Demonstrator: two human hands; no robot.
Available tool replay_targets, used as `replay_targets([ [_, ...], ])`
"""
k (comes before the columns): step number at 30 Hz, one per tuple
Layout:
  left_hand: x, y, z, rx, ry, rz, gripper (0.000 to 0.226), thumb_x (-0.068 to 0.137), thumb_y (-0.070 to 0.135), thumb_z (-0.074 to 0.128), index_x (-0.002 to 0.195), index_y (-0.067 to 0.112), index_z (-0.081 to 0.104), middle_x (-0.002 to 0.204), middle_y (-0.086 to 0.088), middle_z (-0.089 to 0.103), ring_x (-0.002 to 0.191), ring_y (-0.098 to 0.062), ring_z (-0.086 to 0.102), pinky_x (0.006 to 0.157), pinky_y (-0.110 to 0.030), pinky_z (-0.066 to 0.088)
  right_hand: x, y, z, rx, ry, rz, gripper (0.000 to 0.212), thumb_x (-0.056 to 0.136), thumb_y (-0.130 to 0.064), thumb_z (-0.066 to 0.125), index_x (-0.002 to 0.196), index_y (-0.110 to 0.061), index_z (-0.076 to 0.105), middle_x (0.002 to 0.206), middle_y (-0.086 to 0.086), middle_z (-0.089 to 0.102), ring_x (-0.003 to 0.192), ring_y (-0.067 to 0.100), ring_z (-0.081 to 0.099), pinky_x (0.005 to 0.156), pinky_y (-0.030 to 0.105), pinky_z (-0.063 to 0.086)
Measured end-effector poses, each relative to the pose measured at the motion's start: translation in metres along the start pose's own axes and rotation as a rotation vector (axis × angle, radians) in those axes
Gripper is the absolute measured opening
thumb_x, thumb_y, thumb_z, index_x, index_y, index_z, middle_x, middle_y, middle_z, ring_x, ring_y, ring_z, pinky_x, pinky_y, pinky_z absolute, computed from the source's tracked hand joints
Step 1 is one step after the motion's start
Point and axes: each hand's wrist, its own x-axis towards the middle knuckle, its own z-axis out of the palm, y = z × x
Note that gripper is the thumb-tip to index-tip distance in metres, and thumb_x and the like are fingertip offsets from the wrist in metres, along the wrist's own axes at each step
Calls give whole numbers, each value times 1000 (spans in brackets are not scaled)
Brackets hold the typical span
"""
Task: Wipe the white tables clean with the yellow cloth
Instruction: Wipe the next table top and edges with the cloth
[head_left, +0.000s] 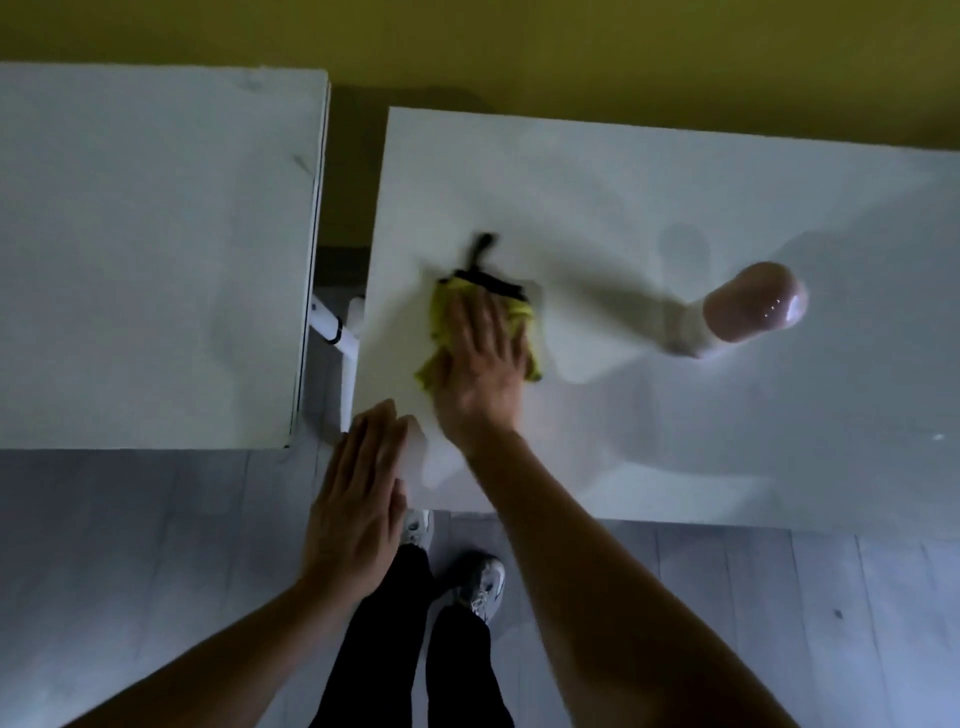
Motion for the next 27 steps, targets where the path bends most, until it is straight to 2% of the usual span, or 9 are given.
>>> replay_targets([
  [4,-2,0,7,51,32,-39,62,106,27,28,165,13,15,172,-13,14,159,-31,20,128,-44,15,35,-56,28,35,-105,-275,65,89,-31,58,152,-24,40,161,2,33,153,23,17,122,53,14],
  [7,-1,-3,8,39,23,-44,63,106,26,29,166,13,15,174,-9,10,160,-28,13,129,-43,11,46,-36,17,59,-69,-326,63,91,-32,59,151,-26,43,159,0,36,152,23,21,123,51,15],
  [11,0,-3,11,43,22,-35,62,106,27,27,166,13,18,174,-8,10,160,-28,12,130,-43,11,55,58,-33,-123,170,30,68,90,-39,57,154,-27,36,162,2,31,151,28,22,123,46,10],
  [13,-1,-5,13,34,13,-36,62,106,27,27,166,13,16,174,-8,9,161,-28,12,130,-43,10,54,93,-56,-140,202,194,64,95,-32,54,156,-22,33,164,5,26,152,28,18,123,47,9],
  [18,-1,-3,11,23,18,-20,63,106,27,29,165,11,17,174,-10,11,160,-30,13,130,-44,12,63,79,-45,-140,254,288,61,97,-27,47,155,-16,33,163,9,26,153,29,16,124,49,5],
  [20,-1,-1,7,18,23,-21,63,105,26,31,165,10,21,173,-10,13,160,-30,15,129,-45,14,72,44,-27,-95,197,178,66,91,-30,51,154,-17,36,162,11,30,152,30,20,123,49,8],
  [23,2,2,0,37,28,-28,62,103,27,35,161,7,31,171,-13,22,158,-31,21,126,-47,21,84,-22,9,-17,29,-147,65,89,-28,54,152,-20,41,160,7,35,152,27,22,122,52,13],
  [25,6,1,-4,62,36,-40,60,99,28,40,156,7,42,165,-16,35,153,-34,33,122,-47,27,92,-49,24,-47,-84,-358,61,91,-31,56,151,-23,43,160,1,35,152,24,20,124,51,10],
  [27,15,-1,-8,65,42,-35,57,95,28,43,148,7,51,156,-17,45,143,-35,45,117,-47,32,100,-48,27,-93,-139,-464,60,93,-35,56,151,-26,42,161,-3,33,153,21,17,125,48,5],
])
